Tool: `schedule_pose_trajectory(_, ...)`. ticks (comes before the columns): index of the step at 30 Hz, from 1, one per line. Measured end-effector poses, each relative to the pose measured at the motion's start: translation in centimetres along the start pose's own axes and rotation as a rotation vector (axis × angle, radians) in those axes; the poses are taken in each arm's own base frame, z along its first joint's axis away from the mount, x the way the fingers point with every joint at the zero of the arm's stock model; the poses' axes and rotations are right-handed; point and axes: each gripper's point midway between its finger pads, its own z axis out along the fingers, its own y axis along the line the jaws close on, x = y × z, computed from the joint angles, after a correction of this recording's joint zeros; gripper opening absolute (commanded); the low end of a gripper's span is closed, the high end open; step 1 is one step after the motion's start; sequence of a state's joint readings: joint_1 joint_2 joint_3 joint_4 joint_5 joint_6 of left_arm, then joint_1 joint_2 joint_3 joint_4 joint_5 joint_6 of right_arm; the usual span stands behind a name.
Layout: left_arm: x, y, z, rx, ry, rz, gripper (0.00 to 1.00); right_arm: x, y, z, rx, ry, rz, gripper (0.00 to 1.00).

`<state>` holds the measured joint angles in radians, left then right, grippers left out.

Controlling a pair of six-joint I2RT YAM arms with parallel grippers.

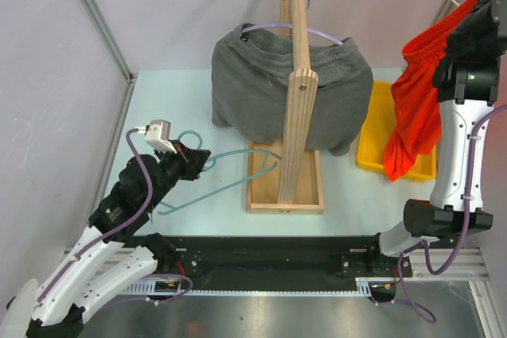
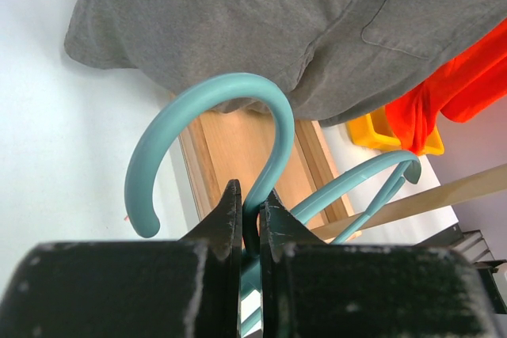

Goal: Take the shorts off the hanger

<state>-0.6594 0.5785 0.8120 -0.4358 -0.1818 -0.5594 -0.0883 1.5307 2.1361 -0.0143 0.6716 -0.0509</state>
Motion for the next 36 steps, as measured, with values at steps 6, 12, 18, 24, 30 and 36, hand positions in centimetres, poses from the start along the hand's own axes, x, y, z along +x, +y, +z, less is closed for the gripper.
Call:
schedule_pose_trajectory(6, 0.2, 0.0, 0.3, -0.006, 0.011, -0.006, 0.0, 5.4, 1.3, 0.2, -0.057, 0.093, 0.053, 0.0)
schedule_pose_trajectory(12, 0.3, -0.1, 0.3, -0.003, 0.013, -0.018, 0.0, 19.1, -1.1, -2.1, -0.036, 0.353, 0.043, 0.0)
schedule_pose_trajectory(18, 0.5, -0.5, 0.4, 0.015, 0.027, -0.03, 0.0, 35.0, -8.0, -9.9, 0.155, 0.788, -0.013, 0.0)
schedule_pose_trajectory(24, 0.9, -0.8, 0.5, 0.028, 0.046, -0.039, 0.0, 42.7, -11.1, -15.5, 0.281, 1.064, -0.072, 0.0)
schedule_pose_trajectory(30, 0.8, -0.9, 0.3, 0.037, 0.041, -0.041, 0.0, 42.8, -13.4, -17.5, 0.358, 1.122, -0.146, 0.0)
schedule_pose_trajectory(36, 0.7, -1.0, 0.2, 0.044, 0.039, -0.045, 0.0, 42.8, -14.2, -18.9, 0.345, 1.185, -0.213, 0.25)
